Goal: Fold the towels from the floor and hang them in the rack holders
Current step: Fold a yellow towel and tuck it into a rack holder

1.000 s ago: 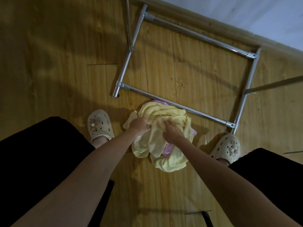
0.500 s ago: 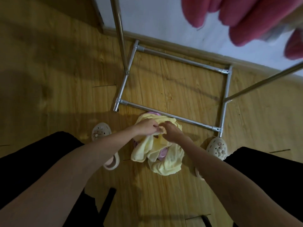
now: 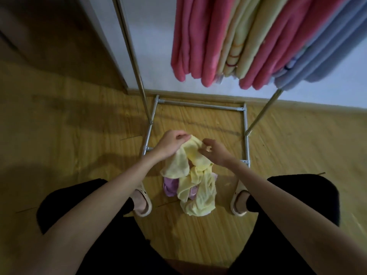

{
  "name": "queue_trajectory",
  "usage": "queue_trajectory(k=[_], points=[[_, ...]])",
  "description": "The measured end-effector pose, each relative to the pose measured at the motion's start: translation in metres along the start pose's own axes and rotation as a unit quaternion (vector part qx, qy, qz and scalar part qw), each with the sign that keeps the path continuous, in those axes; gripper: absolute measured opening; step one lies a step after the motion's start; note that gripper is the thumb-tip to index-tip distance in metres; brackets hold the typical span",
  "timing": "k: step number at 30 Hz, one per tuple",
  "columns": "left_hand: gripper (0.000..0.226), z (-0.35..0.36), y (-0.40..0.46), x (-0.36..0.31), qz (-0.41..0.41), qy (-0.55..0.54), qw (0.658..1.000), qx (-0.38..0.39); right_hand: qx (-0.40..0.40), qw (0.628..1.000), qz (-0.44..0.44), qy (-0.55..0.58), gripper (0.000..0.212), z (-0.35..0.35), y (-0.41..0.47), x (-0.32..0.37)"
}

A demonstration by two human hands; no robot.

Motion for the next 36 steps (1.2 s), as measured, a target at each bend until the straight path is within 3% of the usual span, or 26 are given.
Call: queue_trajectory(k=[7, 11, 14, 18, 21, 24, 26, 33, 36], points=[[0.011, -0.064, -0.034, -0.108, 0.077, -0.116, 0.981, -0.134, -0.074, 0.993, -0.059, 0.067, 0.013, -0.063, -0.053, 0.039], [0.010, -0.098, -0.050, -0.144, 0.103, -0.159, 0.961, -0.200, -0.106, 0.986, -0.026, 0.124, 0.010, -0.084, -0.075, 0.026], [0.012, -0.110, -0.059, -0.160, 0.114, -0.161, 0.956, -0.217, -0.080, 0.986, -0.024, 0.144, 0.004, -0.083, -0.089, 0.019], [0.011, -0.121, -0.070, -0.176, 0.116, -0.170, 0.947, -0.245, -0.055, 0.980, 0.008, 0.192, 0.023, -0.074, -0.102, 0.009], [0.011, -0.122, -0.078, -0.186, 0.116, -0.165, 0.956, -0.212, -0.059, 0.968, 0.014, 0.242, 0.012, -0.074, -0.104, 0.012], [0.014, -0.112, -0.087, -0.207, 0.146, -0.147, 0.971, -0.123, -0.041, 0.976, -0.025, 0.215, 0.052, -0.071, -0.102, 0.038], [0.016, -0.109, -0.096, -0.223, 0.170, -0.134, 0.973, -0.083, -0.015, 0.981, -0.050, 0.185, 0.062, -0.066, -0.098, 0.060], [0.015, -0.144, -0.109, -0.253, 0.195, -0.198, 0.955, -0.106, -0.020, 0.988, -0.117, 0.102, 0.014, -0.072, -0.088, 0.102], [0.017, -0.167, -0.109, -0.257, 0.192, -0.225, 0.945, -0.144, -0.030, 0.990, -0.099, 0.094, 0.021, -0.082, -0.084, 0.094]])
Point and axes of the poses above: each hand's wrist, its own y-axis towards the middle knuckle, its own z-axis out of the palm, x = y × z, the point moved 9 cm from there along y, towards the middle knuckle, and after that the axes turned 4 degrees about y, right-handed, at the moved point
